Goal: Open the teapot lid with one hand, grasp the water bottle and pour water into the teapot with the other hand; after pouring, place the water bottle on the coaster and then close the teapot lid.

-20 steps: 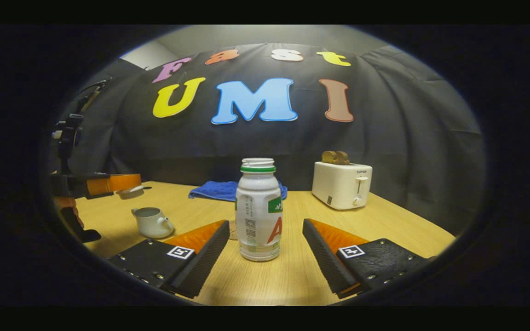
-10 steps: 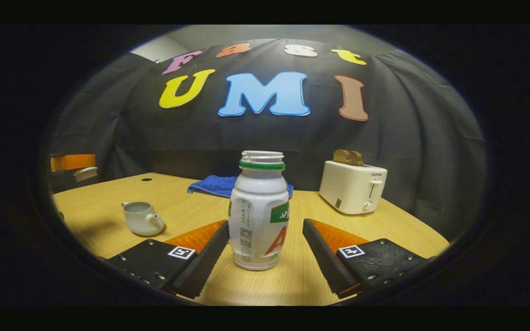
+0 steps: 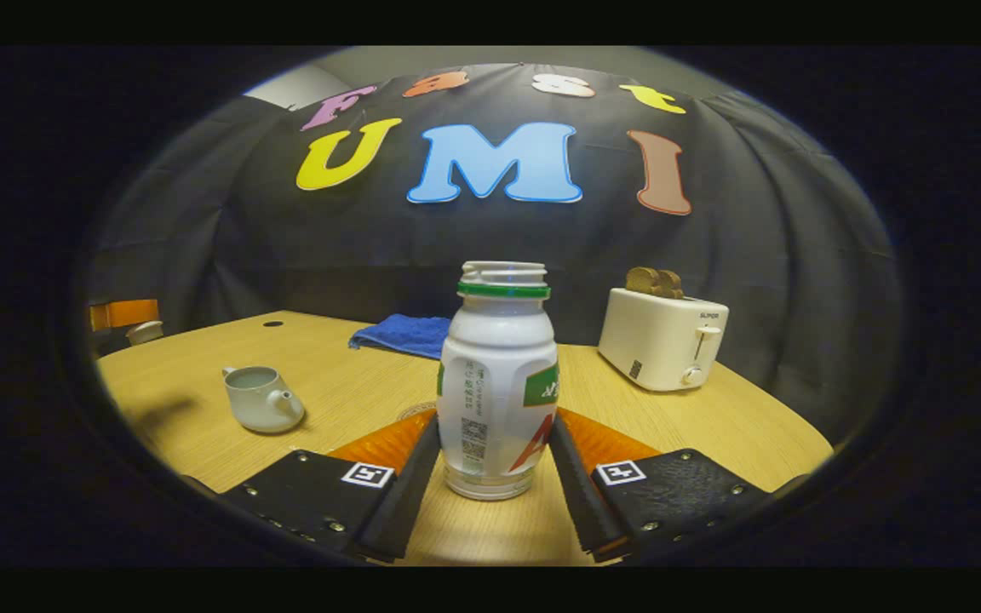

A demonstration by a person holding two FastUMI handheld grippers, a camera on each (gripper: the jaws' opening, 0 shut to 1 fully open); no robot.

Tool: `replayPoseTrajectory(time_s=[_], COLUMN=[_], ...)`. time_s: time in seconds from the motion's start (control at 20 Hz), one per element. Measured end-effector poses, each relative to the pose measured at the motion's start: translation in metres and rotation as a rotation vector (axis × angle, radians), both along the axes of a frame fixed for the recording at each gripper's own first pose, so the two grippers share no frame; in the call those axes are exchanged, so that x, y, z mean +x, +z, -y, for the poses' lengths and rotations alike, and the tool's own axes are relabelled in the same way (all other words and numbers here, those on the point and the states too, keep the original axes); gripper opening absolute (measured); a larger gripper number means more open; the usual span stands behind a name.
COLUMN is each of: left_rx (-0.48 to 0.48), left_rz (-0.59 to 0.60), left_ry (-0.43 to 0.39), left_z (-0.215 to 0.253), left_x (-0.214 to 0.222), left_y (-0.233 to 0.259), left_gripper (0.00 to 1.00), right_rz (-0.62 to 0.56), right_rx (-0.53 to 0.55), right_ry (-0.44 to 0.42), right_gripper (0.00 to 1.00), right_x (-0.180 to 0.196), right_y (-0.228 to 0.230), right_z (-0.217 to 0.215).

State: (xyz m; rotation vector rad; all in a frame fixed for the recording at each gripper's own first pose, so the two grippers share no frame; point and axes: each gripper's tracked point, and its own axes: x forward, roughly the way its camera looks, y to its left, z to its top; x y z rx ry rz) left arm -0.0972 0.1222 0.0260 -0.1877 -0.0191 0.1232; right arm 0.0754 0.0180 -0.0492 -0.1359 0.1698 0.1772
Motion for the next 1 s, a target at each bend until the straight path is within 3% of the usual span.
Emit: replayPoseTrajectory(time_s=[0.05,0.45,0.8,1.0], left_rx=[-0.004,-0.023,-0.043,-0.046], left_rz=[0.001,0.002,-0.014,-0.029], left_ry=[-0.001,-0.002,0.010,0.020], left_z=[-0.001,-0.015,-0.032,-0.041], left_x=[0.000,-0.007,-0.014,-0.018], left_y=[-0.002,-0.013,-0.031,-0.042], left_gripper=[0.12,0.08,0.12,0.12], right_rz=[0.000,0.081,0.151,0.175], right_rx=[-0.025,-0.421,-0.813,-0.943], right_ry=[-0.003,-0.058,-0.015,0.023], right_gripper=[0.72,0.72,0.72,0.72], right_x=[0.001,0.005,0.012,0.013], right_y=[0.001,0.027,0.039,0.040], right_z=[0.000,-0.011,-0.042,-0.064])
